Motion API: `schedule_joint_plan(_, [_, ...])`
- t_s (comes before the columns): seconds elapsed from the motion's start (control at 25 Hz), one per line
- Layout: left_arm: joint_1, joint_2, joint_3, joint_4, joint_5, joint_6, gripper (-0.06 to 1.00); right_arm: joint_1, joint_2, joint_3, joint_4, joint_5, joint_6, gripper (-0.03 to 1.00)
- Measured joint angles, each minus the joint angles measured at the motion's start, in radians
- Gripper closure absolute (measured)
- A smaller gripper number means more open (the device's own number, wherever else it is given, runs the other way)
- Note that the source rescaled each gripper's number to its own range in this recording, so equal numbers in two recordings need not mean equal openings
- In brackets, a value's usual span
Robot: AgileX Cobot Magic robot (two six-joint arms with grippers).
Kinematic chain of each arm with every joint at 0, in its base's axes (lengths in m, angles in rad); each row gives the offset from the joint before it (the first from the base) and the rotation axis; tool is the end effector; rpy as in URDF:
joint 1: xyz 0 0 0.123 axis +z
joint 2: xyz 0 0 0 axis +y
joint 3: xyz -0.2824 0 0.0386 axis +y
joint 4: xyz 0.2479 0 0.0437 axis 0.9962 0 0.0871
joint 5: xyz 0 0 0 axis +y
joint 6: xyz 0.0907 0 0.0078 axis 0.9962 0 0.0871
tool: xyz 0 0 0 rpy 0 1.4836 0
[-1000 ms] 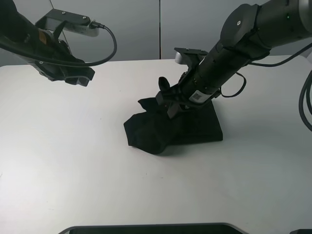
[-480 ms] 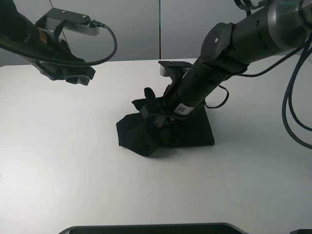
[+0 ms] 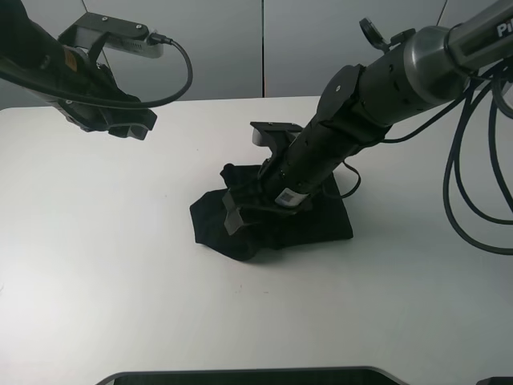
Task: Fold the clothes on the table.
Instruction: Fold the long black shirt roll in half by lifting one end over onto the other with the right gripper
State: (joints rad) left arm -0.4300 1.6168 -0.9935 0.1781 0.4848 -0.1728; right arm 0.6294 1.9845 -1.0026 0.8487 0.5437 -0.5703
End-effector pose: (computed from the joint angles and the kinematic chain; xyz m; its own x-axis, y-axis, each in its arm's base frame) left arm 0.2996 -0.1291 0.2170 -0.7773 0.3402 -0.5291 0.3643 0.9292 0.0622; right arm 0.2599 0.2331 0.1039 -0.8841 -0.4165 -0.2118 -0.4671 0.7770 0.4220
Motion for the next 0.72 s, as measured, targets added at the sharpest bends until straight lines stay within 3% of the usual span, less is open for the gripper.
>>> schedule_joint_plan(0.28, [0.000, 0.000, 0.000, 0.000, 0.003, 0.003, 0.34, 0.000, -0.148, 0.000, -0.013, 0.004, -0.024, 0.09])
schedule_joint_plan(0.4, [0.000, 0.000, 0.000, 0.000, 0.006, 0.015, 0.34, 0.000, -0.227, 0.000, -0.116, 0.002, 0.034, 0.18])
schedule_joint_plan(0.52, [0.000, 0.000, 0.000, -0.002, 0.010, 0.021, 0.34, 0.000, -0.260, 0.000, -0.326, 0.002, 0.181, 0.37])
schedule_joint_plan(0.64, [0.000, 0.000, 0.000, -0.008, 0.010, 0.025, 0.34, -0.002, -0.264, 0.000, -0.568, 0.016, 0.348, 0.69])
schedule_joint_plan(0.68, [0.000, 0.000, 0.000, -0.016, 0.010, 0.032, 0.34, -0.002, -0.264, 0.000, -0.619, 0.022, 0.386, 0.84])
schedule_joint_plan(0.72, [0.000, 0.000, 0.000, -0.028, 0.010, 0.041, 0.34, -0.002, -0.264, 0.000, -0.666, 0.027, 0.415, 0.91])
